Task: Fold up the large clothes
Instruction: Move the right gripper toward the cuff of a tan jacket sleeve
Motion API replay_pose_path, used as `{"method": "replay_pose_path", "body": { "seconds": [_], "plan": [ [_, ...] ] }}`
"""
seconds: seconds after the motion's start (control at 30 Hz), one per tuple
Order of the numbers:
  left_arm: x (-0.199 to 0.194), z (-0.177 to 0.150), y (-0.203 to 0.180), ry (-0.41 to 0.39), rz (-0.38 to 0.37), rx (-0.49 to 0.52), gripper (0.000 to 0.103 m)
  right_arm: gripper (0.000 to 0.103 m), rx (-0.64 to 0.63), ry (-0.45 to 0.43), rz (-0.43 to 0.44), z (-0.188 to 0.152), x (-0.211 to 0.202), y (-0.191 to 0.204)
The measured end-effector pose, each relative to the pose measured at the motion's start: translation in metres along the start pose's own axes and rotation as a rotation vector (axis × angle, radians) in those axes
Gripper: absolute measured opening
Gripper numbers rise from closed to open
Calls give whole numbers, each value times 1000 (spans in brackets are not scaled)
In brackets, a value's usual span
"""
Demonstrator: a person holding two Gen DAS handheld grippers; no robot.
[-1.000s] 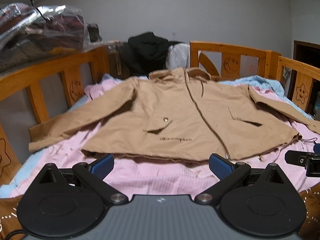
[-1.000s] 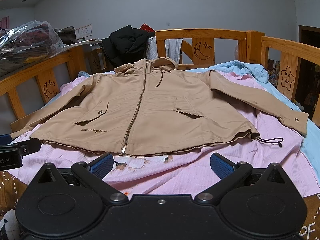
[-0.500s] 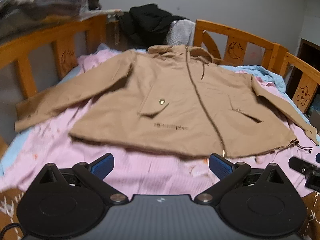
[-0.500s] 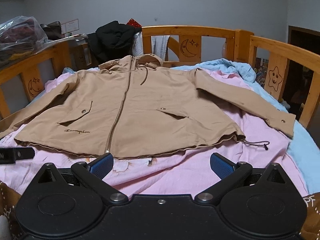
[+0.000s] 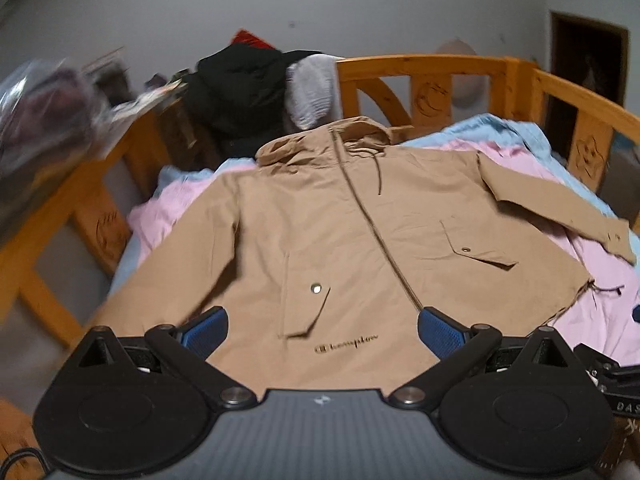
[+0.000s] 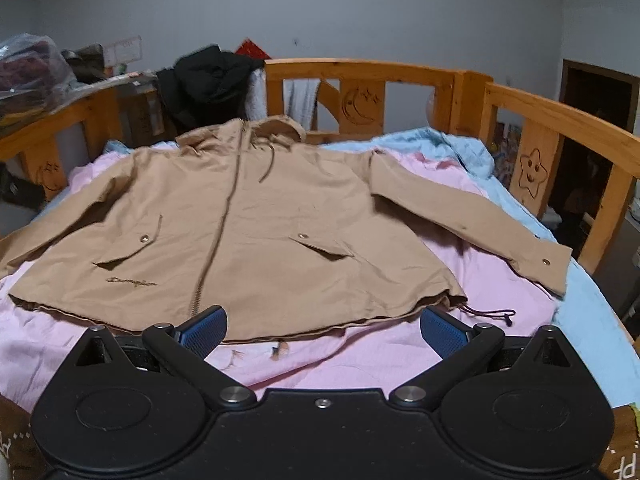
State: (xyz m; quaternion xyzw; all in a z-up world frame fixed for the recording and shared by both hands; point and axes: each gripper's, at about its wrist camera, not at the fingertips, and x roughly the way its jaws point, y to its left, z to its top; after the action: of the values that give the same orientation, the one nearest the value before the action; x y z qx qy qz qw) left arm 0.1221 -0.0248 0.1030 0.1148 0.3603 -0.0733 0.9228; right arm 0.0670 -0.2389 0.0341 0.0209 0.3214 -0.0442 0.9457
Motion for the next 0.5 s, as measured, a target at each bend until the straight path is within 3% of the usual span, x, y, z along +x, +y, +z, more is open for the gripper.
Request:
{"method": "replay_pose_path", "body": {
  "seconds": [0.23, 0.5],
  "plan": [
    [27, 41, -20, 64, 11, 59, 103, 103, 41, 93, 11, 26, 35, -13],
    [110, 56, -58, 61, -57, 91, 103, 103, 179, 162, 8, 67, 120, -55]
  ]
}}
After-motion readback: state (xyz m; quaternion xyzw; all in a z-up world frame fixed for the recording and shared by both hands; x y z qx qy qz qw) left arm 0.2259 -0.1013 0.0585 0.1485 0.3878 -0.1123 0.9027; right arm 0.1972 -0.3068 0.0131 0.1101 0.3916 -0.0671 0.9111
